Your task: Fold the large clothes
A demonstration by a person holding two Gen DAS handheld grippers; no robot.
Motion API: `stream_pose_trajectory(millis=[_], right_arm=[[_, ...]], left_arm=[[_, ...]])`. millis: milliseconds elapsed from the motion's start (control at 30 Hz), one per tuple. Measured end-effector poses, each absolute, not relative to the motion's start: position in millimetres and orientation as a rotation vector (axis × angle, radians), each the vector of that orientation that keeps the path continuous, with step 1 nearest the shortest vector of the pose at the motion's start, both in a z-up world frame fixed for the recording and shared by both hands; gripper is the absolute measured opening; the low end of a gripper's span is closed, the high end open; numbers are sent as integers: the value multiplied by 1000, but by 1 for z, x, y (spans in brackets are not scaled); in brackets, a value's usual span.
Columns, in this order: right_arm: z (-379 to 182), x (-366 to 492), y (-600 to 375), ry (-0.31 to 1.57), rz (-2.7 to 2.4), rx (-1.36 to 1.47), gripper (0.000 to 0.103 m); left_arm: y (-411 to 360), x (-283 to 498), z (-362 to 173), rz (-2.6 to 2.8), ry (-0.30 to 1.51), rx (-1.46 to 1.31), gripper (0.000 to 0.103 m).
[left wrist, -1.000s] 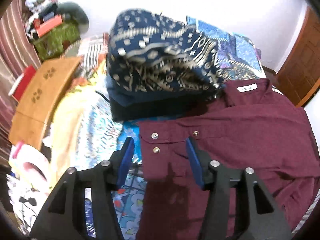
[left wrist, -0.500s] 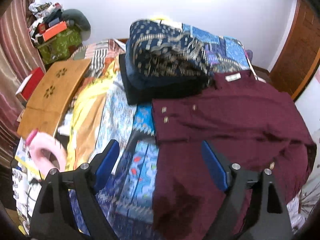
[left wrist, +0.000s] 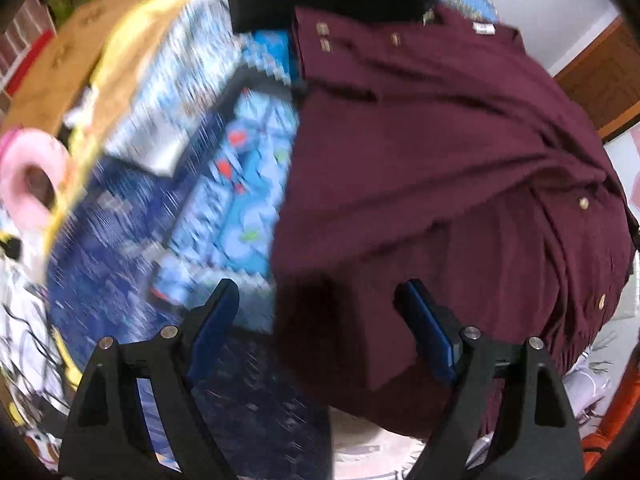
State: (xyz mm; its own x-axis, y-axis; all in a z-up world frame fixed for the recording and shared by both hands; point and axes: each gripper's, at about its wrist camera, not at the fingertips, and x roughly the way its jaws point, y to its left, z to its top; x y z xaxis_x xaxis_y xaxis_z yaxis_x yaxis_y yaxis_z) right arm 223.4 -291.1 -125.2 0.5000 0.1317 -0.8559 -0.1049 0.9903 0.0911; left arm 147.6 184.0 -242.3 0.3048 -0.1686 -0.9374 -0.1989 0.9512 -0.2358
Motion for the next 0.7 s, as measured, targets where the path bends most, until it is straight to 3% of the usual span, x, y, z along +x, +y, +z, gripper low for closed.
stream_pose_trajectory(millis=[267,367,433,500,567,600,700], right_arm=[[-147,206,-291,1059,235,226,70],[-145,208,-292,1037,274,309,69],[-145,211,-292,1031,272,339,58],[-143,216,-288,1040,269,331,31],[-140,220,-286,1041,263,314,12],[-136,222,-285,1033,269,306,9],[-125,225,-282,1004,297,293,8]], left_arm=[[180,142,-249,3,1215,-487,84],[173,143,-240,-13,1197,-475,75],[168,144,-234,-29,1186,-456,58],[165,146,-225,-38,1168,-434,46],[163,149,-216,-47,1145,-420,32],[164,150,-211,-49,1131,-418,21],[171,158,-195,-69,1077,-449,10]])
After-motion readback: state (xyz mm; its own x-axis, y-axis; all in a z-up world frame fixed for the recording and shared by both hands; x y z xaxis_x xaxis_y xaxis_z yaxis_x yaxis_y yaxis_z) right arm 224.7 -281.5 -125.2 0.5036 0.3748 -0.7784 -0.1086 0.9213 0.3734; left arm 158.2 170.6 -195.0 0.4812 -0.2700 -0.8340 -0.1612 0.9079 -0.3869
